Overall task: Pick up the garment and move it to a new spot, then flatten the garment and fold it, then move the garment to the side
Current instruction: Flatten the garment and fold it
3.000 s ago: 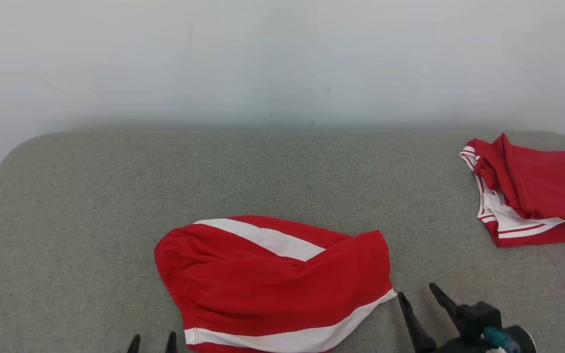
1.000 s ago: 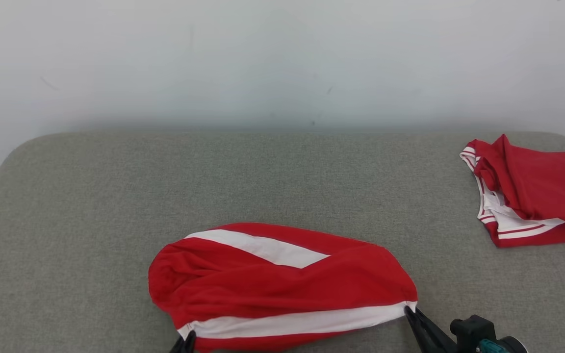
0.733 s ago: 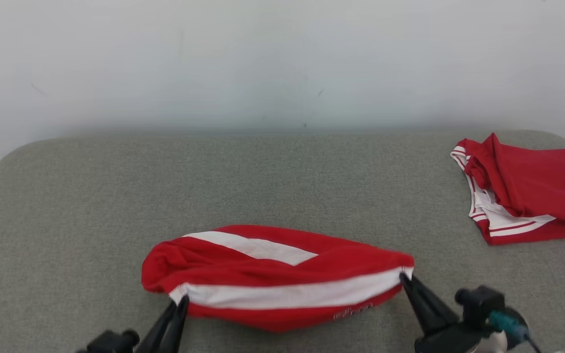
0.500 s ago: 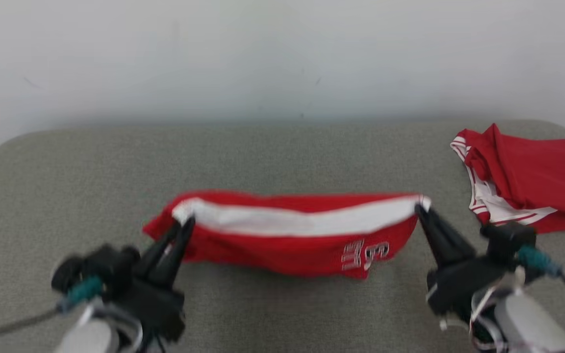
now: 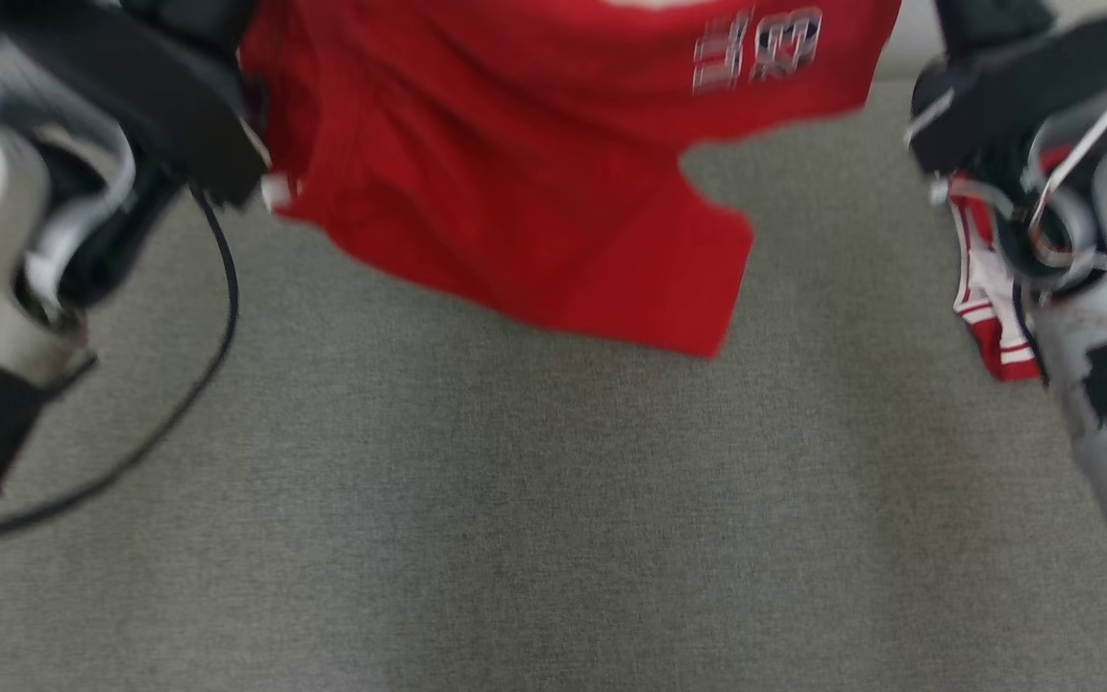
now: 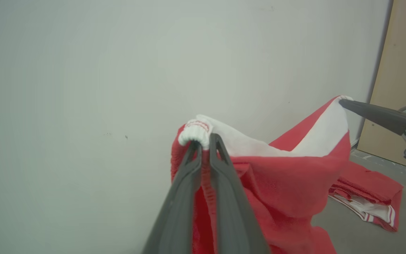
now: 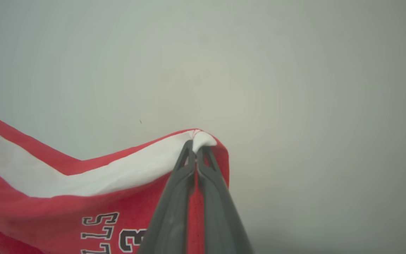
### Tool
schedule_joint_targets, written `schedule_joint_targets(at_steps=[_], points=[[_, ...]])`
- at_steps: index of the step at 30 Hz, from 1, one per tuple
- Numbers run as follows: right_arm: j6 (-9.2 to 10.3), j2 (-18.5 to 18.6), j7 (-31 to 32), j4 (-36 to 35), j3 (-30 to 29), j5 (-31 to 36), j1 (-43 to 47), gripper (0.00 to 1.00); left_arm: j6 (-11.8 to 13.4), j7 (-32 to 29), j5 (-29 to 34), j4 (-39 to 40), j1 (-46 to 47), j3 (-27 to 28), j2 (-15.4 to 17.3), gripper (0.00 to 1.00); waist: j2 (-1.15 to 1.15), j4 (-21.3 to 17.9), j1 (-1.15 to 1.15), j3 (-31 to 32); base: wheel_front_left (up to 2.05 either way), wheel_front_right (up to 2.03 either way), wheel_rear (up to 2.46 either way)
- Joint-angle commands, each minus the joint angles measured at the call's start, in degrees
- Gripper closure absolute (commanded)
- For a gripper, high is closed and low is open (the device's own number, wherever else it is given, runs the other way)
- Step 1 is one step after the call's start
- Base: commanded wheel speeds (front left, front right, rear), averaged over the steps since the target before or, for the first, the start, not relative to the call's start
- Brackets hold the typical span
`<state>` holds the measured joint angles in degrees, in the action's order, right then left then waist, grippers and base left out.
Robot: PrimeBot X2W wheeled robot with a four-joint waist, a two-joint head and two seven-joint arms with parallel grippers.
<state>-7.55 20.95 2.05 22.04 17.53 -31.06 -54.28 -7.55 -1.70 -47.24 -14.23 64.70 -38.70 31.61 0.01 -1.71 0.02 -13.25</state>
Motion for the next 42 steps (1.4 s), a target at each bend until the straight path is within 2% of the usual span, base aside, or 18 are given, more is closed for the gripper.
schedule_joint_targets(at_steps=[1, 6, 11, 16, 21, 32, 38, 42], points=[[0.16, -0.7, 0.7, 2.0, 0.1, -2.1, -5.1, 1.0, 0.1, -0.8, -3.6, -2.0, 5.5, -1.3, 0.4, 1.0, -0.01, -2.2, -0.02, -7.2, 0.0, 0.0, 0.0], [0.16, -0.8, 1.6, 7.3, 0.2, -4.0, -16.9, 1.0, 0.1, -0.7, -10.5, -7.6, 17.6, -3.5, 0.1, 1.0, -0.01, -3.6, -0.02, -10.5, 0.0, 0.0, 0.0], [0.16, -1.3, 2.0, 11.7, -0.7, -5.7, -24.9, 1.0, 0.1, -0.4, -13.6, -10.2, 25.7, -5.9, 0.3, 1.0, -0.01, -4.6, -0.02, -12.3, 0.0, 0.0, 0.0], [0.16, -1.4, 1.3, 17.3, -0.7, -6.4, -33.8, 1.0, 0.1, 0.9, -17.2, -14.1, 33.9, -8.8, -0.8, 1.0, -0.01, -5.4, -0.02, -14.1, 0.0, 0.0, 0.0], [0.16, -0.9, 0.2, 19.1, 0.6, -7.1, -36.5, 1.0, 0.1, 2.4, -19.3, -15.5, 36.9, -12.4, -1.4, 1.0, -0.01, -5.8, -0.02, -15.2, 0.0, 0.0, 0.0], [0.16, 2.0, -2.6, 18.3, 4.1, -10.8, -32.4, 1.0, 0.1, 7.7, -25.7, -14.6, 34.9, -19.2, 0.0, 1.0, -0.01, -5.5, -0.02, -15.6, 0.0, 0.0, 0.0], [0.16, 5.1, -4.8, 12.5, 7.0, -14.1, -22.0, 1.0, 0.1, 14.0, -24.9, -11.1, 28.1, -23.8, 1.6, 1.0, -0.01, -4.8, -0.02, -11.8, 0.0, 0.0, 0.0], [0.16, 7.5, -6.0, 7.0, 8.2, -15.9, -11.6, 1.0, 0.1, 16.4, -25.8, -7.1, 19.8, -23.7, 3.6, 1.0, -0.01, -4.5, -0.02, -8.9, 0.0, 0.0, 0.0]])
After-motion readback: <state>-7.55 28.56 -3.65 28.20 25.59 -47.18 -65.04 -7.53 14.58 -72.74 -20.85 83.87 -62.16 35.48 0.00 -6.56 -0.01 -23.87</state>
